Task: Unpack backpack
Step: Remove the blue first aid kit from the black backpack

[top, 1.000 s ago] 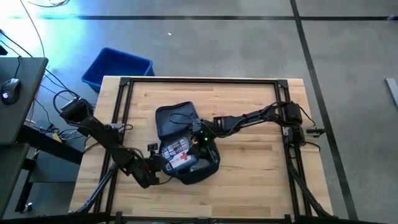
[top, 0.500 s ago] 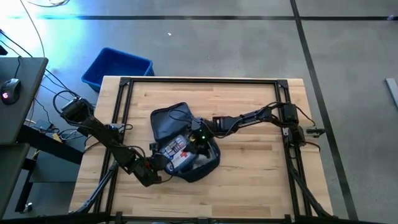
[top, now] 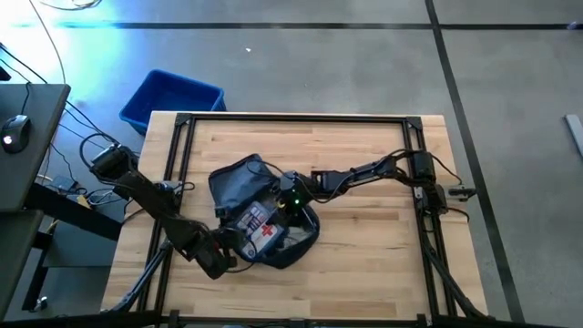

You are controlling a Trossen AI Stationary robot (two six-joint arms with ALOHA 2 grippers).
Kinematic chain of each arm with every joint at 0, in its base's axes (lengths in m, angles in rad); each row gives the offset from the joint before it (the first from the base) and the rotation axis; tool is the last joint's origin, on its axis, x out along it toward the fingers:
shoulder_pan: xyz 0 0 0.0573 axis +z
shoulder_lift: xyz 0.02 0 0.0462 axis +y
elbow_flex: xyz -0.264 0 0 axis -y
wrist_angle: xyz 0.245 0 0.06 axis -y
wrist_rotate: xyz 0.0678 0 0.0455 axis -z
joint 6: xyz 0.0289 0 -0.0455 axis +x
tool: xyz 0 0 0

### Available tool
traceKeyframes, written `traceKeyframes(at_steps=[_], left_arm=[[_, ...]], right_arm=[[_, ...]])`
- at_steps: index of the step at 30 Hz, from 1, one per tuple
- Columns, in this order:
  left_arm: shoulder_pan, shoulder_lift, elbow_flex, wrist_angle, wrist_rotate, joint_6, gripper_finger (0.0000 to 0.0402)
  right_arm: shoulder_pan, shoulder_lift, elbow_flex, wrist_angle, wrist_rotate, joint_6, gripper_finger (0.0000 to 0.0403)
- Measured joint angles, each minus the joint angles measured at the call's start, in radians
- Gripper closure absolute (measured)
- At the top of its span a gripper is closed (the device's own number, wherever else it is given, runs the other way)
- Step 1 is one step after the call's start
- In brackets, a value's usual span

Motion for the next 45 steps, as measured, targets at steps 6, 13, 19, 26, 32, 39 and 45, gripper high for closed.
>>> traceKeyframes(at_steps=[6,13,19,26,32,39,45], left_arm=[[-0.093,-0.002,0.058,-0.08,0.152,-0.104,0.0401],[-0.076,0.01,-0.098,0.226,0.252,-0.02,0.0401],[0.01,0.021,-0.165,0.326,0.237,0.054,0.0401],[0.033,0.022,-0.172,0.306,0.205,0.025,0.0401],[0.019,0.021,-0.147,0.165,0.125,-0.111,0.0401],[-0.016,0.019,-0.125,0.092,0.039,-0.181,0.0401],[-0.03,0.018,-0.124,0.094,-0.02,-0.182,0.0401]], right_arm=[[0.001,0.0,-0.002,-0.038,0.013,-0.02,0.0143],[0.016,-0.002,-0.001,-0.057,0.015,-0.029,0.0139],[0.02,-0.005,-0.001,-0.073,0.038,-0.02,0.0137],[0.02,-0.005,-0.002,-0.019,0.033,0.008,0.0161],[0.022,-0.008,0.0,0.055,0.019,0.054,0.0245],[0.02,-0.08,-0.002,0.009,0.048,0.015,0.0251],[0.025,-0.279,-0.001,-0.125,0.097,-0.063,0.0252]])
